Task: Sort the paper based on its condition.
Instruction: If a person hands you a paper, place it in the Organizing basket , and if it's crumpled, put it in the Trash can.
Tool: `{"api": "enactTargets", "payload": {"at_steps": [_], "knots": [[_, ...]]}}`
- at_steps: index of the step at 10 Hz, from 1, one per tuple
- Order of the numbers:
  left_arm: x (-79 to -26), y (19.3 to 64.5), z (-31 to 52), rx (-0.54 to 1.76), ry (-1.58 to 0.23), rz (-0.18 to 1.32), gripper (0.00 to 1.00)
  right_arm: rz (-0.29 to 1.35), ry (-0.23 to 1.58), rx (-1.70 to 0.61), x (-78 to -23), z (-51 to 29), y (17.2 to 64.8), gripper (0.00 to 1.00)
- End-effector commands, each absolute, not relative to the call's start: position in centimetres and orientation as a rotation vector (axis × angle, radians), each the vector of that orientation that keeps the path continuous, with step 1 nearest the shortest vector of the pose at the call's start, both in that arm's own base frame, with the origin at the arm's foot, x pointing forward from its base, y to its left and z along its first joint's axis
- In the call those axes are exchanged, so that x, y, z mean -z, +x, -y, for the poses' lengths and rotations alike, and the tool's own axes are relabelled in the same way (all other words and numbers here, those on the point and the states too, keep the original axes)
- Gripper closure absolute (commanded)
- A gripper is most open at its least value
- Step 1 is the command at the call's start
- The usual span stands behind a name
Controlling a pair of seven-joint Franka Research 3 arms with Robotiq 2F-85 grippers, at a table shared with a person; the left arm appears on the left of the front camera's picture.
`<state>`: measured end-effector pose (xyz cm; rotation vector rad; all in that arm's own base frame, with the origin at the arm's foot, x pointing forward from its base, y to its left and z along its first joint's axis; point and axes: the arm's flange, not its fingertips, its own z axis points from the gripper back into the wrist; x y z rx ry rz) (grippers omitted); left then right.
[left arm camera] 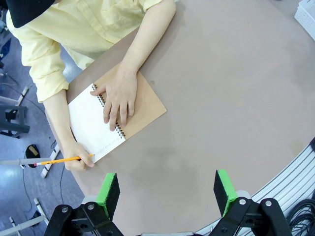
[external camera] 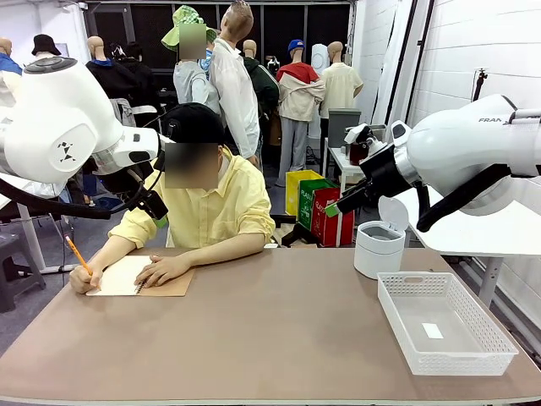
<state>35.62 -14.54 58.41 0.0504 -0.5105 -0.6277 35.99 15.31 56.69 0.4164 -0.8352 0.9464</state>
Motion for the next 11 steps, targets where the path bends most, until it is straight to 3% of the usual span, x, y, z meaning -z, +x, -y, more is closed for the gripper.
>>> {"api": "enactTargets", "payload": {"at_steps": [1,11], "knots": [[-58.52,35.61,14.47,0.626,0.049,0.516,0.0,0.827,0.435,-0.942,-56.52,-15.41,36.13,0.0],[-58.52,35.61,14.47,0.626,0.049,0.516,0.0,0.827,0.435,-0.942,-56.52,-15.41,36.13,0.0]]}}
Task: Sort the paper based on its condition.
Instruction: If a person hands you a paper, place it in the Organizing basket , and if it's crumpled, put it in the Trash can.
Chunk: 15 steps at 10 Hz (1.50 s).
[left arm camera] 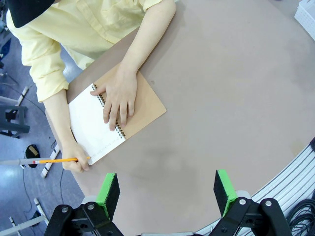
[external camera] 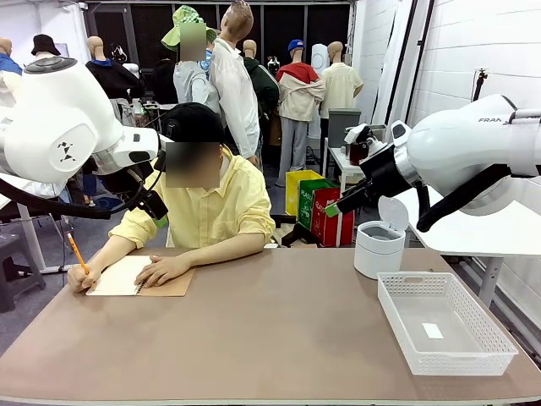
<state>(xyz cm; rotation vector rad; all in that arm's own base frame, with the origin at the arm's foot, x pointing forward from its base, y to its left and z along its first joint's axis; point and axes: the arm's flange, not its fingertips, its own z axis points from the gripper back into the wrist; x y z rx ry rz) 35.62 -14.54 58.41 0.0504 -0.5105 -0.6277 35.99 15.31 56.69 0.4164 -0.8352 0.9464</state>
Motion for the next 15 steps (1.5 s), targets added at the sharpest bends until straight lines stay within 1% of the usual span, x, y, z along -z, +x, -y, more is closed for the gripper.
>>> {"api": "enactTargets", "payload": {"at_steps": [1,15], "knots": [[-58.52,35.61,14.47,0.626,0.049,0.516,0.0,0.827,0.435,-0.942,-56.52,-15.41,36.13,0.0],[-58.52,35.61,14.47,0.626,0.049,0.516,0.0,0.827,0.435,-0.942,-56.52,-15.41,36.13,0.0]]}}
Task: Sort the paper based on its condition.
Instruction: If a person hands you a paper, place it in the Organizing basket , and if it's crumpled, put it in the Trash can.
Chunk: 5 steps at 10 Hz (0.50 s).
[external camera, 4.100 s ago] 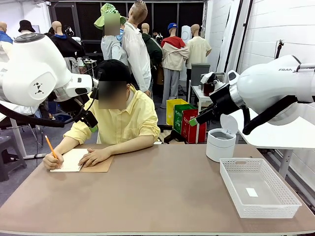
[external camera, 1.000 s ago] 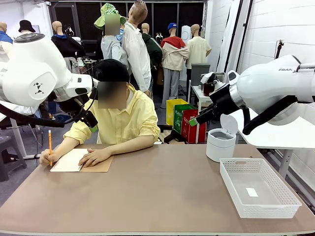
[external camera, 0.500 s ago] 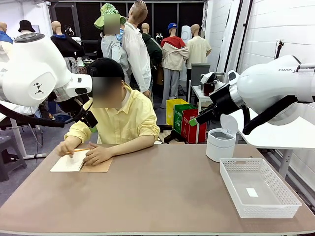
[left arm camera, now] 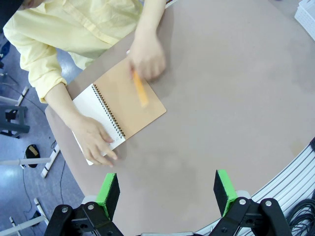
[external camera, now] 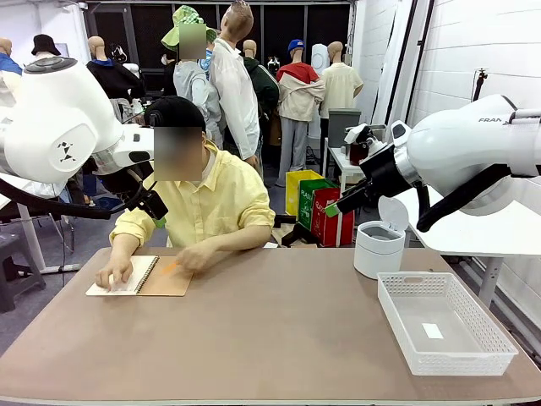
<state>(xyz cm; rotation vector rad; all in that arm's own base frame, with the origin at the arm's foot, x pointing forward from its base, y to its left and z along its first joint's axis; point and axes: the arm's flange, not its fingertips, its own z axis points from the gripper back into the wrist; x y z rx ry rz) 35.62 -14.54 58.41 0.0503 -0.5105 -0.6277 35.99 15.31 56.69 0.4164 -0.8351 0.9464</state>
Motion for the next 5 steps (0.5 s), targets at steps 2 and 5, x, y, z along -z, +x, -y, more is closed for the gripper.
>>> {"api": "enactTargets", "payload": {"at_steps": [2,5], "knots": [[-58.52,35.61,14.47,0.626,0.049,0.516,0.0,0.827,0.435,-0.942,-56.52,-15.41,36.13,0.0],[-58.52,35.61,14.47,0.626,0.049,0.516,0.0,0.827,0.435,-0.942,-56.52,-15.41,36.13,0.0]]}}
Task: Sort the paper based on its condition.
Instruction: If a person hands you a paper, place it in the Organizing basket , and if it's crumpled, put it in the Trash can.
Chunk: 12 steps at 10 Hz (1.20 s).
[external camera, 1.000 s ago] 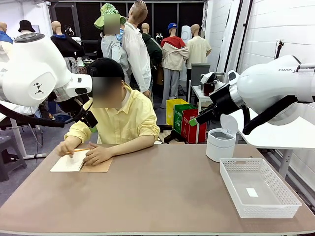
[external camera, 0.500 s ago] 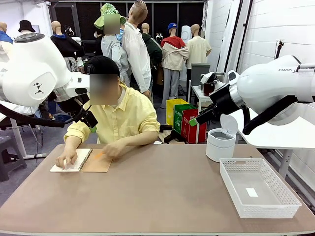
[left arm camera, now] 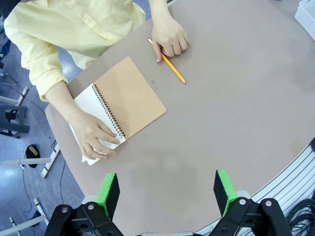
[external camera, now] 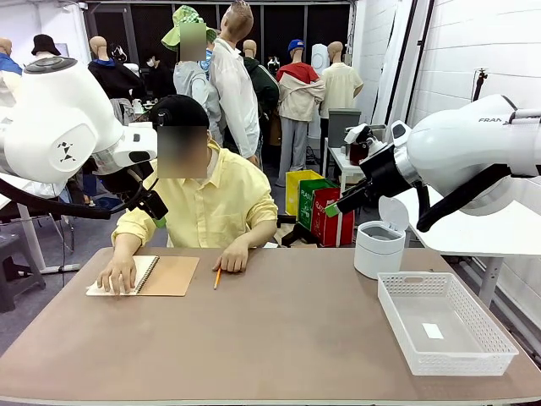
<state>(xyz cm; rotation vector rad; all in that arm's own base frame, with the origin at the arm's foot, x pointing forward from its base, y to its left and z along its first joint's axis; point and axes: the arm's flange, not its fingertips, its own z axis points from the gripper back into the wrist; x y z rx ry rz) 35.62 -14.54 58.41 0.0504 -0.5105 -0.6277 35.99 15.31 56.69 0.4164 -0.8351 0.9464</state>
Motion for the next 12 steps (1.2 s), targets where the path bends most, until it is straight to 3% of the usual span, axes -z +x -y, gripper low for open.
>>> {"api": "enactTargets", "payload": {"at_steps": [1,12], "knots": [[-58.52,35.61,14.47,0.626,0.049,0.516,0.0,0.827,0.435,-0.942,-56.52,-15.41,36.13,0.0],[-58.52,35.61,14.47,0.626,0.049,0.516,0.0,0.827,0.435,-0.942,-56.52,-15.41,36.13,0.0]]}}
